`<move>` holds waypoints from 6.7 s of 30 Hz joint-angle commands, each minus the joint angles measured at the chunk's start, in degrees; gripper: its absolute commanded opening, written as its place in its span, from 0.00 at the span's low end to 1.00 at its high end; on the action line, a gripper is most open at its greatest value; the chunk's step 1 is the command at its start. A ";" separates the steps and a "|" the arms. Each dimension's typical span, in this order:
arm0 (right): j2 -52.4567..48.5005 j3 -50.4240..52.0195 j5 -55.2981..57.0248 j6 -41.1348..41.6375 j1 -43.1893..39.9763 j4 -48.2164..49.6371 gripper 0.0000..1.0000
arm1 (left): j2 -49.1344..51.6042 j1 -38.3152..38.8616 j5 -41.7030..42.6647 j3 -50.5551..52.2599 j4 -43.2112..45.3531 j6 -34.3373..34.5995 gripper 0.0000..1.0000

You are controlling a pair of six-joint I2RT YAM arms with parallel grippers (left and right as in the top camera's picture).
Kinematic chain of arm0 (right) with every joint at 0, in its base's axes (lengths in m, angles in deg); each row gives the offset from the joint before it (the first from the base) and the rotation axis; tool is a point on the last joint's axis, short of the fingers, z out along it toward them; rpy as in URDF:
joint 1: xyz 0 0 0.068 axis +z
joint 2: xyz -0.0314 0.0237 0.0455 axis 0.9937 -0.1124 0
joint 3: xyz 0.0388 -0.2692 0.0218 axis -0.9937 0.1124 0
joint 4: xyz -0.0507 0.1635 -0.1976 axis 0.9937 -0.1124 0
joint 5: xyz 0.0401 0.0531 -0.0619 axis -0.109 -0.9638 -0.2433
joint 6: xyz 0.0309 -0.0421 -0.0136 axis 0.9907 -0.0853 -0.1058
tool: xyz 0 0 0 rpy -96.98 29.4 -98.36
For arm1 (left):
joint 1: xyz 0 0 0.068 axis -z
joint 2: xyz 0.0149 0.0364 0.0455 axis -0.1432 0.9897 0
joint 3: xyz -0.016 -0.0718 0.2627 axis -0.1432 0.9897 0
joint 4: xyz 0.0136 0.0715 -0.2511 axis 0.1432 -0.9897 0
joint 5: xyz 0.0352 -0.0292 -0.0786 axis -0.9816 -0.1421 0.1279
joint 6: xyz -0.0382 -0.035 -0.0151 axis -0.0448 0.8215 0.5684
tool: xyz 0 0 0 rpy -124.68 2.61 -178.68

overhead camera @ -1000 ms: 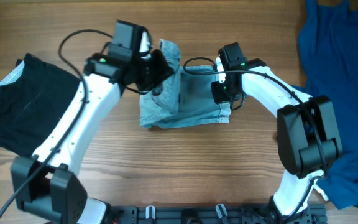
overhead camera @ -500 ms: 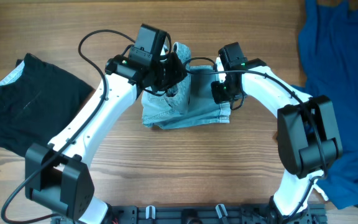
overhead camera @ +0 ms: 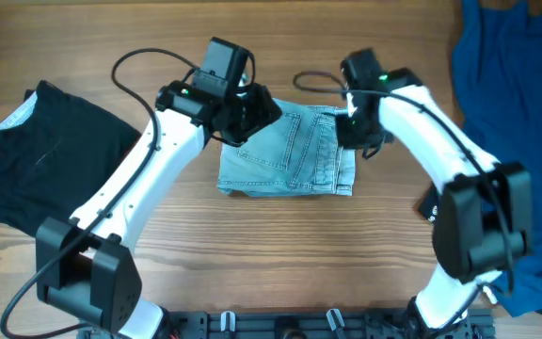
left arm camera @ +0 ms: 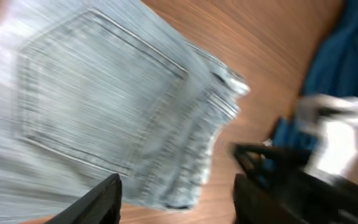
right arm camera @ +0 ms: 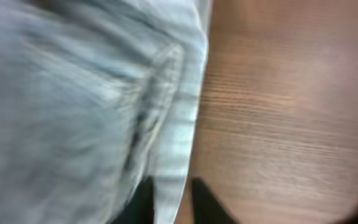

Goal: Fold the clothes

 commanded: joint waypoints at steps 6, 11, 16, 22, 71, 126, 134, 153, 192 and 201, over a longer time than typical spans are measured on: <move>3.96 4.33 -15.34 -5.20 0.37 -2.62 0.41 | 0.35 -3.67 -10.47 -0.98 -2.45 -3.30 0.61; 2.05 14.12 -27.28 -8.33 0.37 4.22 0.39 | 0.35 -3.72 -10.69 -0.76 -3.15 -3.30 0.61; 1.64 17.40 -28.70 -9.64 0.52 5.49 0.04 | 0.57 -3.72 -11.10 -0.02 -3.52 -3.30 0.62; 1.66 17.25 12.11 12.76 -1.46 12.22 0.04 | 1.42 -3.72 -11.08 -0.02 -4.79 -3.30 0.62; 6.14 20.65 -2.49 5.33 -4.31 24.06 0.59 | 8.17 -4.50 0.50 -0.04 -4.57 -31.43 1.00; 6.16 20.63 -2.64 5.70 -6.67 18.91 0.59 | -7.15 -60.78 2.01 -0.24 3.39 -37.81 0.04; 6.16 20.63 -2.64 5.66 -6.67 18.23 0.59 | 0.33 -63.39 2.01 -0.24 2.29 -37.81 0.04; 6.16 20.63 -2.64 5.46 -6.67 18.58 0.60 | -10.67 -63.36 -28.37 -0.24 -6.23 -21.46 1.00; 6.16 20.65 -3.76 5.35 -6.67 15.15 0.72 | 13.62 -50.12 2.80 -0.37 13.94 -27.15 0.75; 6.16 20.63 -16.57 5.29 -6.67 22.51 0.99 | -3.82 -30.21 -2.86 -0.24 2.82 -35.17 0.89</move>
